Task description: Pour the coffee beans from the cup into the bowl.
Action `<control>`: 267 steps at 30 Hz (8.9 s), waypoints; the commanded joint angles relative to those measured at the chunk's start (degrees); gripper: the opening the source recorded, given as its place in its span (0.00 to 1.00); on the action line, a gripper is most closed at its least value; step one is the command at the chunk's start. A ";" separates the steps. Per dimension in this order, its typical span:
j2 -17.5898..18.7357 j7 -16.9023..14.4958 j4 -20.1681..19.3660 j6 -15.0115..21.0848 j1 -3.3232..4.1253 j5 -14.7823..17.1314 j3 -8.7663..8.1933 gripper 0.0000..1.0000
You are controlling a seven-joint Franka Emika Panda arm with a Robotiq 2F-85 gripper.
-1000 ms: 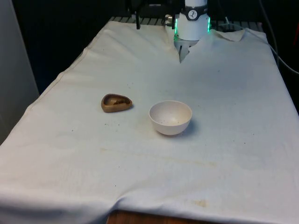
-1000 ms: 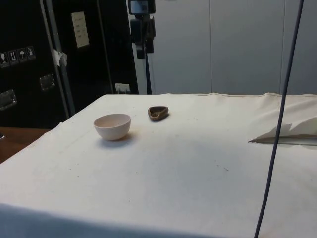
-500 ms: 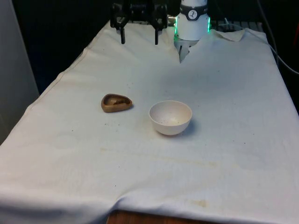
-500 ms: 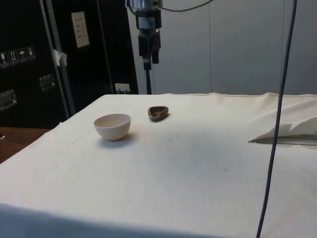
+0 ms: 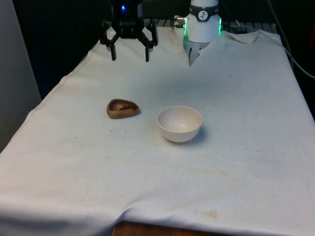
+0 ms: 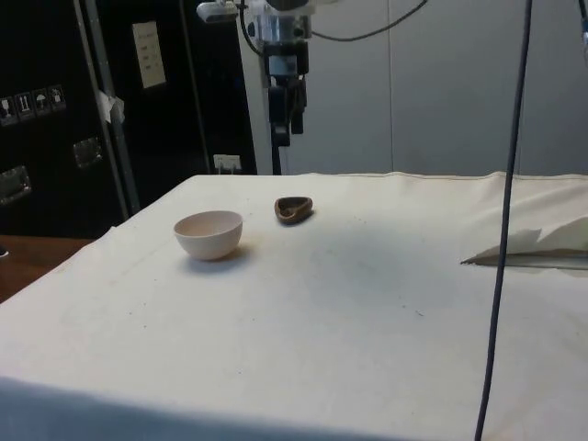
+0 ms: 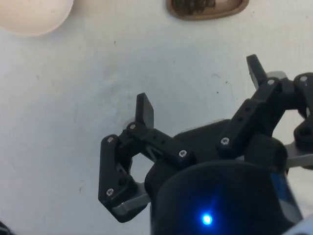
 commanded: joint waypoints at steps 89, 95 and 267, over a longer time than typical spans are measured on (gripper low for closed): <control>22.86 -22.00 14.73 2.69 -3.44 22.80 -5.44 1.00; 24.01 -21.89 16.04 1.60 -3.38 22.80 -5.79 1.00; 18.91 -8.59 21.14 -7.73 3.78 11.57 -9.63 0.01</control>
